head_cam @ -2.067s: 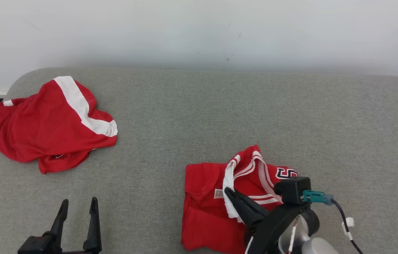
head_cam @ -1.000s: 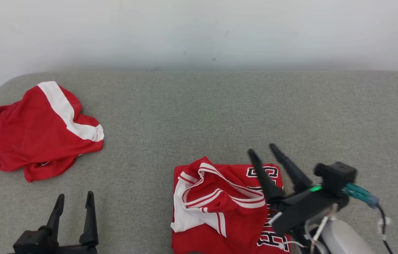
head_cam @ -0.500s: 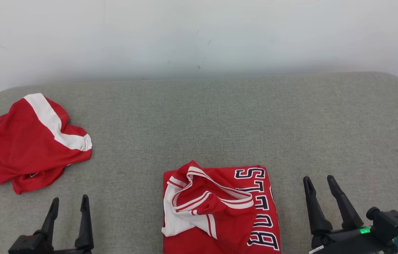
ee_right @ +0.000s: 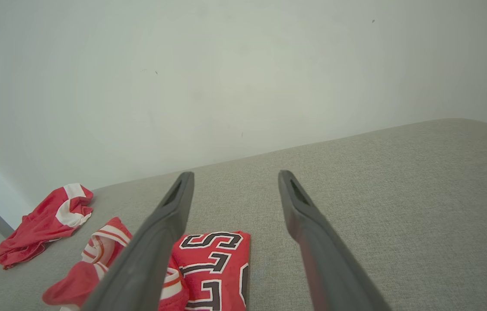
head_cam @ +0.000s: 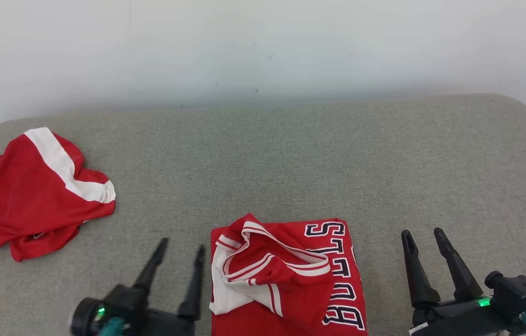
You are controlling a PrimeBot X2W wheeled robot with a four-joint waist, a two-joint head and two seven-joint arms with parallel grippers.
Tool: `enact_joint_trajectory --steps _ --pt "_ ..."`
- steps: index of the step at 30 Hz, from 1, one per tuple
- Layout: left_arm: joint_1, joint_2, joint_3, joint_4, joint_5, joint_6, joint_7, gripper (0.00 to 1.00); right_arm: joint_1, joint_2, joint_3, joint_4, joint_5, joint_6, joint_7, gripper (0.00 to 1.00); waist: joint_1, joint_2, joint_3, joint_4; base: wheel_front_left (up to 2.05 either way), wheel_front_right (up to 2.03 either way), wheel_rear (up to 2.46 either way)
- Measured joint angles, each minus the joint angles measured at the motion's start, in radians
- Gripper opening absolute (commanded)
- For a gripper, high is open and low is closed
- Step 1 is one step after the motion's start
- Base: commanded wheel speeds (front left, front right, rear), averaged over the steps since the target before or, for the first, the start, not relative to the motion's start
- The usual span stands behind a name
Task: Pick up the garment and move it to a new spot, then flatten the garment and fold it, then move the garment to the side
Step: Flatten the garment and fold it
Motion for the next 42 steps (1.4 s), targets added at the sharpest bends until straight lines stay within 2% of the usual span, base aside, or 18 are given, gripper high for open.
enact_joint_trajectory --steps 5,10,16,21,22,23,24,25,36,42 --pt "-0.04 0.008 -0.167 -0.02 -0.038 -0.001 0.091 1.0 0.0 0.001 -0.001 -0.001 -0.003 0.0 0.003 1.0 0.0 0.0 0.007 -0.013 0.0 0.0 0.0" --pt "-0.059 0.045 -0.282 -0.068 -0.081 -0.001 0.193 1.0 -0.001 0.003 -0.007 0.001 -0.006 0.0 0.002 1.0 0.0 0.0 0.017 -0.036 0.0 0.0 0.0" --pt "-0.065 0.085 -0.326 -0.088 -0.12 -0.001 0.289 1.0 -0.008 0.01 -0.012 0.008 -0.006 0.0 -0.002 1.0 0.0 0.0 0.035 -0.07 0.0 0.0 0.0" --pt "-0.069 0.096 -0.343 -0.081 -0.135 -0.001 0.322 1.0 -0.016 0.016 -0.008 0.016 -0.006 0.0 -0.011 1.0 0.0001 0.0 0.05 -0.102 0.0 0.0 0.0" --pt "-0.07 0.097 -0.345 -0.081 -0.137 -0.001 0.327 0.97 -0.017 0.016 -0.007 0.017 -0.006 0.0 -0.011 1.0 0.0 0.0 0.053 -0.107 0.0 0.0 0.0" --pt "-0.071 0.099 -0.348 -0.082 -0.138 -0.001 0.33 0.41 -0.018 0.017 -0.008 0.019 -0.006 0.0 -0.013 1.0 0.0001 0.0 0.056 -0.112 0.0 0.0 0.0" --pt "-0.073 0.1 -0.349 -0.083 -0.139 -0.001 0.331 0.15 -0.019 0.017 -0.009 0.02 -0.006 0.0 -0.016 1.0 0.0001 0.0001 0.058 -0.117 0.0 0.0 0.0" --pt "-0.073 0.101 -0.349 -0.083 -0.143 -0.001 0.331 0.0 -0.019 0.017 -0.01 0.022 -0.006 0.0 -0.019 1.0 0.0001 0.0 0.06 -0.121 0.0 0.0 0.0" --pt "-0.046 0.108 -0.336 -0.119 -0.181 0.016 0.321 0.0 -0.015 0.016 -0.027 0.036 -0.002 0.0 -0.025 1.0 0.0 0.0 0.05 -0.087 0.0 0.0 0.0" --pt "0.046 0.123 -0.317 -0.206 -0.207 0.054 0.321 0.0 -0.013 0.014 -0.039 0.039 0.0 0.0 -0.025 1.0 0.0 0.0 0.046 -0.026 0.0 0.0 0.0"
